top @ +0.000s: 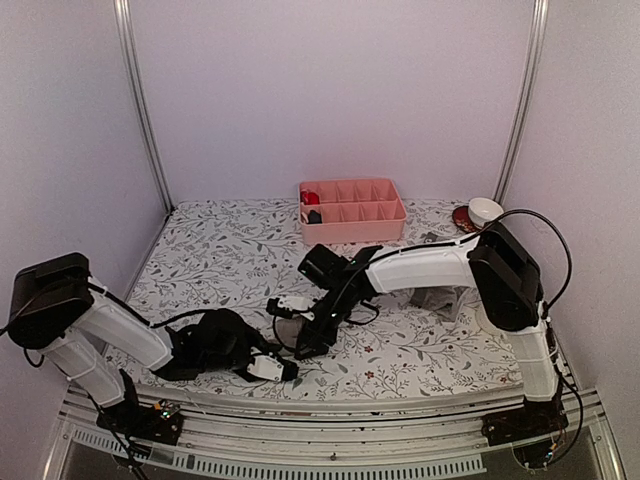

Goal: Roll the underwear
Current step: Roll the underwear at the center of the board.

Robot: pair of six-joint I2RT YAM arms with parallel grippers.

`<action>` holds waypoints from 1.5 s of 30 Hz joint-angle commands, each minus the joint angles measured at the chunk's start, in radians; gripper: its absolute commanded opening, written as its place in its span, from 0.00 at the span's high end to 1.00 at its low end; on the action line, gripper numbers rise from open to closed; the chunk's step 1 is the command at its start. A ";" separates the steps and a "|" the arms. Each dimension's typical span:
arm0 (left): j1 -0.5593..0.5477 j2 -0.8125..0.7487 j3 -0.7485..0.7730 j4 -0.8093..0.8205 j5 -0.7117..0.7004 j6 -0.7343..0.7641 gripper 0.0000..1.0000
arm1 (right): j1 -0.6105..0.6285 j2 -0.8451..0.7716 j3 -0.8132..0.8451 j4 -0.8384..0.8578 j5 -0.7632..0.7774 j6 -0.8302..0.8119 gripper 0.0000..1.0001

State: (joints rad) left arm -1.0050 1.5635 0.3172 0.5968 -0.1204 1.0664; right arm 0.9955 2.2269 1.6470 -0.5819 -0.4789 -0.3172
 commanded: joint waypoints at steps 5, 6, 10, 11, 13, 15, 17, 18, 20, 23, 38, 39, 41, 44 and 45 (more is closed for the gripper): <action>0.101 -0.026 0.137 -0.515 0.283 -0.141 1.00 | 0.043 -0.221 -0.202 0.109 0.299 -0.048 0.24; 0.118 -0.020 0.164 -0.547 0.305 -0.152 1.00 | 0.061 -0.245 -0.229 0.129 0.353 -0.053 0.22; 0.179 0.011 0.243 -0.656 0.400 -0.184 1.00 | 0.134 -0.360 -0.348 0.228 0.517 -0.089 0.16; 0.194 0.021 0.266 -0.684 0.420 -0.192 1.00 | 0.150 -0.387 -0.380 0.258 0.546 -0.095 0.15; 0.231 0.044 0.311 -0.742 0.476 -0.196 1.00 | 0.191 -0.441 -0.442 0.323 0.601 -0.128 0.14; 0.266 0.072 0.360 -0.800 0.527 -0.200 1.00 | 0.230 -0.500 -0.514 0.397 0.658 -0.177 0.14; 0.299 0.106 0.409 -0.865 0.578 -0.200 1.00 | 0.271 -0.532 -0.573 0.498 0.725 -0.228 0.14; 0.312 0.133 0.432 -0.892 0.604 -0.202 1.00 | 0.289 -0.544 -0.608 0.541 0.742 -0.269 0.14; 0.351 0.176 0.489 -0.956 0.666 -0.195 1.00 | 0.324 -0.546 -0.647 0.614 0.784 -0.328 0.14; 0.402 0.252 0.591 -1.058 0.754 -0.187 1.00 | 0.351 -0.511 -0.661 0.681 0.828 -0.398 0.15; 0.501 0.465 0.795 -1.221 0.842 -0.249 1.00 | 0.287 -0.228 -0.537 0.828 0.880 -0.577 0.27; 0.504 0.470 0.799 -1.228 0.848 -0.249 1.00 | 0.281 -0.216 -0.536 0.847 0.882 -0.582 0.27; 0.512 0.478 0.809 -1.236 0.853 -0.250 1.00 | 0.271 -0.190 -0.527 0.859 0.884 -0.592 0.28; 0.518 0.487 0.818 -1.246 0.862 -0.247 1.00 | 0.255 -0.151 -0.516 0.875 0.894 -0.597 0.31; 0.519 0.487 0.818 -1.247 0.861 -0.249 1.00 | 0.251 -0.141 -0.511 0.878 0.899 -0.597 0.33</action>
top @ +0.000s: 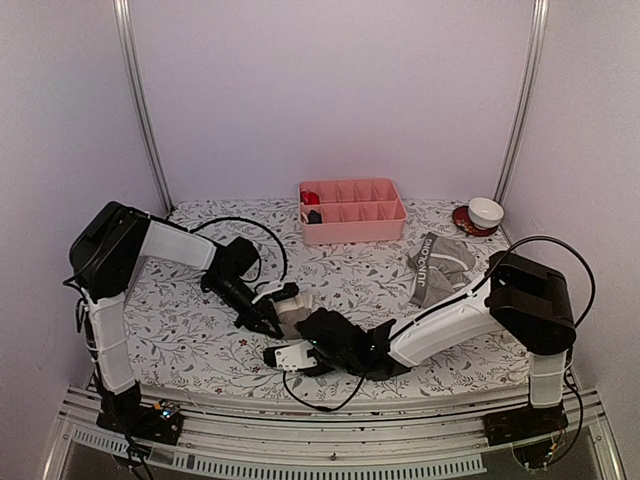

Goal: Roll the underwear
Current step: Roll the underwear at the center of the board.

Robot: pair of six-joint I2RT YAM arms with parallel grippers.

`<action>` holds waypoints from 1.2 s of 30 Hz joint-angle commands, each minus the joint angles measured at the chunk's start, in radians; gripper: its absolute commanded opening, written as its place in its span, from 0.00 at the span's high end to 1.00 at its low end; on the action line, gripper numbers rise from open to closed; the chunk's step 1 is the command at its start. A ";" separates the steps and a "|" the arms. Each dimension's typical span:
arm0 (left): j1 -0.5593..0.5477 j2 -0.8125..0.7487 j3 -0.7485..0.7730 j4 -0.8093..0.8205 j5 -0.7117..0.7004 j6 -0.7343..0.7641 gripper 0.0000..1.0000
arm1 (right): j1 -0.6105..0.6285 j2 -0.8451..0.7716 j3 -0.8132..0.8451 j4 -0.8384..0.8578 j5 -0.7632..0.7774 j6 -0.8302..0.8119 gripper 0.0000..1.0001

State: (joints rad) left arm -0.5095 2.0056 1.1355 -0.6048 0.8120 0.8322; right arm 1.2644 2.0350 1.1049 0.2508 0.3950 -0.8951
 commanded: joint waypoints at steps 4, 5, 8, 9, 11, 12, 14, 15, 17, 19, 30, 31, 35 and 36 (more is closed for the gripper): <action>0.025 0.048 0.003 -0.048 -0.071 -0.015 1.00 | -0.032 0.081 0.040 0.054 0.022 -0.018 0.35; 0.025 0.048 0.004 -0.049 -0.071 -0.015 1.00 | -0.036 0.090 0.045 0.054 0.028 -0.018 0.38; 0.028 0.050 0.004 -0.049 -0.070 -0.016 1.00 | -0.045 0.111 0.058 0.051 0.035 -0.012 0.44; 0.029 0.050 0.006 -0.049 -0.069 -0.016 1.00 | -0.048 0.116 0.060 0.047 0.032 -0.010 0.48; 0.031 0.051 0.006 -0.049 -0.068 -0.018 1.00 | -0.050 0.121 0.066 0.031 0.019 -0.005 0.55; 0.031 0.051 0.006 -0.049 -0.069 -0.018 1.00 | -0.051 0.125 0.074 0.016 0.012 -0.002 0.57; 0.032 0.051 0.007 -0.049 -0.069 -0.020 1.00 | -0.056 0.136 0.095 -0.023 0.000 0.017 0.62; 0.032 0.053 0.007 -0.049 -0.069 -0.020 1.00 | -0.059 0.142 0.097 -0.046 -0.007 0.026 0.64; 0.032 0.052 0.007 -0.049 -0.071 -0.020 1.00 | -0.068 0.146 0.133 -0.084 -0.029 0.056 0.67; 0.032 0.050 0.005 -0.048 -0.070 -0.017 0.99 | -0.077 0.150 0.150 -0.118 -0.043 0.078 0.72; 0.062 -0.028 -0.062 0.022 -0.036 -0.021 0.56 | -0.113 0.163 0.281 -0.437 -0.259 0.240 0.96; 0.072 -0.064 -0.077 0.037 -0.028 -0.021 0.48 | -0.113 0.166 0.287 -0.456 -0.270 0.255 0.97; 0.105 -0.162 -0.140 0.114 -0.014 -0.024 0.22 | -0.115 0.178 0.319 -0.531 -0.308 0.293 0.97; 0.114 -0.198 -0.158 0.132 -0.006 -0.024 0.11 | -0.115 0.183 0.330 -0.551 -0.325 0.304 0.97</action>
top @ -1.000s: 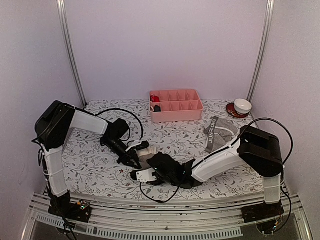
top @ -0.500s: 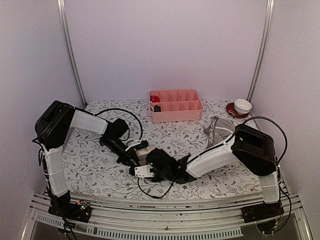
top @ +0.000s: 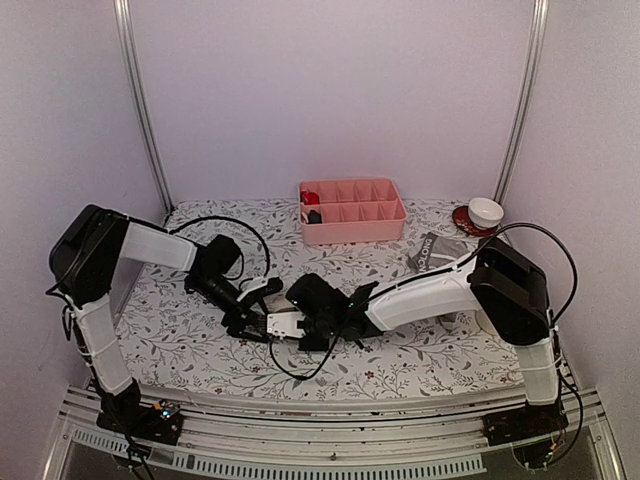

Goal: Roll the underwear
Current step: Roll the underwear at the center of the board.

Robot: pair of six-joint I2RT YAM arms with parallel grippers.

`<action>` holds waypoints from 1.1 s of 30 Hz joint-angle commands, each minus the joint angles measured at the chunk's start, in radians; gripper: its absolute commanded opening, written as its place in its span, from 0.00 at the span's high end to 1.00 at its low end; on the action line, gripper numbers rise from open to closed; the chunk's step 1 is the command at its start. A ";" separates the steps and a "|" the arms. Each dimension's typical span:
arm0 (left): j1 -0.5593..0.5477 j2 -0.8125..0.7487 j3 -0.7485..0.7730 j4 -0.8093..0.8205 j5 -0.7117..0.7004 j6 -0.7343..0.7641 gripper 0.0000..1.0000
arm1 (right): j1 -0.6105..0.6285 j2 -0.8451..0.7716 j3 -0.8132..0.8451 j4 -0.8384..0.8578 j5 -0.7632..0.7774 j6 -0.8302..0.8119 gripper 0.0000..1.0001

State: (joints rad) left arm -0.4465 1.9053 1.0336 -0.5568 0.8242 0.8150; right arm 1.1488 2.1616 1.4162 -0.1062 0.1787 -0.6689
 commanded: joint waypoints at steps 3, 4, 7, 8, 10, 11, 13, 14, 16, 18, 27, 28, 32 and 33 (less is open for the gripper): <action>0.076 -0.189 -0.113 0.155 0.028 -0.013 0.02 | -0.001 0.073 0.062 -0.273 -0.159 0.111 0.96; 0.083 -0.223 -0.135 0.185 0.038 -0.018 0.02 | -0.001 0.078 0.076 -0.294 -0.174 0.120 0.96; 0.093 -0.339 -0.235 0.335 0.013 -0.043 0.02 | -0.005 0.080 0.098 -0.335 -0.230 0.155 0.96; 0.093 -0.374 -0.277 0.392 -0.005 -0.054 0.01 | -0.007 0.081 0.107 -0.350 -0.247 0.163 0.96; 0.089 -0.448 -0.343 0.467 -0.026 -0.044 0.02 | -0.017 0.085 0.131 -0.389 -0.303 0.193 0.96; 0.087 -0.481 -0.378 0.504 -0.034 -0.035 0.01 | -0.023 0.089 0.147 -0.409 -0.329 0.202 0.95; 0.081 -0.561 -0.457 0.591 -0.049 -0.009 0.01 | -0.040 0.102 0.192 -0.465 -0.399 0.240 0.94; 0.076 -0.602 -0.502 0.635 -0.058 0.010 0.01 | -0.049 0.108 0.209 -0.487 -0.437 0.252 0.93; 0.051 -0.676 -0.600 0.718 -0.091 0.042 0.01 | -0.059 0.122 0.240 -0.530 -0.477 0.275 0.93; -0.002 -0.749 -0.670 0.799 -0.142 0.082 0.01 | -0.068 0.133 0.256 -0.552 -0.504 0.294 0.93; -0.172 -0.826 -0.810 0.925 -0.335 0.180 0.02 | -0.096 0.163 0.290 -0.582 -0.638 0.321 0.93; -0.182 -0.830 -0.818 0.926 -0.338 0.190 0.02 | -0.098 0.167 0.293 -0.585 -0.642 0.323 0.93; -0.223 -0.833 -0.847 0.940 -0.366 0.227 0.02 | -0.105 0.178 0.303 -0.588 -0.649 0.330 0.93; -0.236 -0.829 -0.852 0.952 -0.382 0.232 0.01 | -0.107 0.178 0.304 -0.588 -0.651 0.332 0.93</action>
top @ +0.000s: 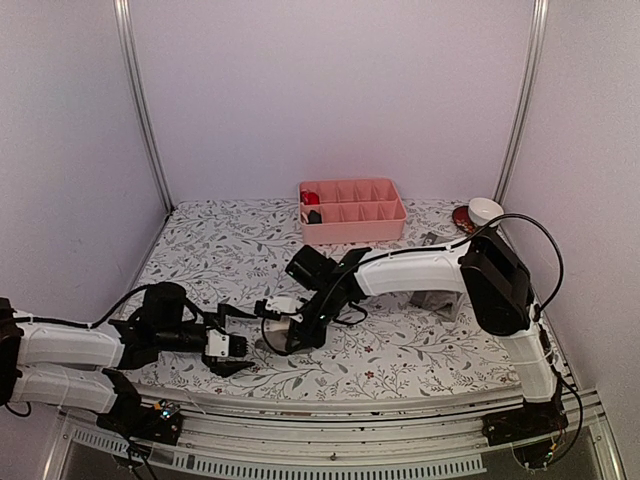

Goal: Roll the underwear
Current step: Roll the underwear at the center of the board.

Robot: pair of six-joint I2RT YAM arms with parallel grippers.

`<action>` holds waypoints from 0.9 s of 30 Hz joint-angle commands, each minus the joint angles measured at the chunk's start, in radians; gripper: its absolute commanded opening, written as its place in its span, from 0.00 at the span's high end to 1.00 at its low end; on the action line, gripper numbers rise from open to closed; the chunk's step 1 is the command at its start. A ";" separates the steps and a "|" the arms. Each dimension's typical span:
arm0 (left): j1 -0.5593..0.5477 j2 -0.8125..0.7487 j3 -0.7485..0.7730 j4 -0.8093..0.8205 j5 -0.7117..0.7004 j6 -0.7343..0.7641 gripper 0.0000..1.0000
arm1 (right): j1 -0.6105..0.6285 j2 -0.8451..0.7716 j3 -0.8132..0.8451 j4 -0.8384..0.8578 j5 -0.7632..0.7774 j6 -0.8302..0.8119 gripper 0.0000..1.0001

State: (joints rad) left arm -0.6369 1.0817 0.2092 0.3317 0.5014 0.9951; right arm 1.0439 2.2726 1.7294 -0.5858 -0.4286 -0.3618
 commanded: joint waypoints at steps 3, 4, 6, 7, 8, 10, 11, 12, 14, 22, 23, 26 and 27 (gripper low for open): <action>-0.083 0.018 -0.053 0.119 -0.114 0.067 0.02 | -0.005 0.067 -0.008 -0.108 -0.064 0.026 0.93; -0.096 0.028 -0.059 0.135 -0.131 0.072 0.02 | -0.008 0.067 -0.007 -0.107 -0.073 0.027 0.93; -0.123 0.049 -0.067 0.168 -0.163 0.078 0.03 | -0.015 0.067 -0.005 -0.108 -0.098 0.030 0.93; -0.143 0.060 -0.071 0.187 -0.184 0.078 0.03 | -0.018 0.067 -0.003 -0.107 -0.107 0.031 0.93; -0.160 0.075 -0.076 0.222 -0.211 0.074 0.04 | -0.020 0.101 0.002 -0.108 -0.113 0.032 0.93; -0.201 0.117 -0.084 0.293 -0.292 0.074 0.05 | -0.027 0.117 0.014 -0.114 -0.132 0.036 0.93; -0.222 0.142 -0.085 0.328 -0.332 0.075 0.06 | -0.030 0.124 0.020 -0.117 -0.141 0.039 0.93; -0.238 0.173 -0.082 0.356 -0.373 0.076 0.06 | -0.031 0.130 0.030 -0.124 -0.146 0.041 0.93; -0.266 0.250 -0.079 0.417 -0.449 0.082 0.07 | -0.031 0.137 0.037 -0.129 -0.153 0.041 0.93; -0.331 0.462 -0.072 0.615 -0.592 0.123 0.20 | -0.032 0.142 0.043 -0.130 -0.149 0.044 0.92; -0.338 0.475 -0.073 0.621 -0.597 0.130 0.22 | -0.032 0.143 0.046 -0.132 -0.149 0.045 0.92; -0.352 0.501 -0.066 0.623 -0.609 0.143 0.26 | -0.034 0.145 0.053 -0.135 -0.147 0.044 0.92; -0.353 0.508 -0.060 0.617 -0.614 0.143 0.29 | -0.033 0.147 0.054 -0.136 -0.147 0.045 0.92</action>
State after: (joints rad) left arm -0.9653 1.5490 0.1436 0.9527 -0.0574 1.1133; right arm 1.0031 2.3390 1.7969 -0.6361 -0.6052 -0.3286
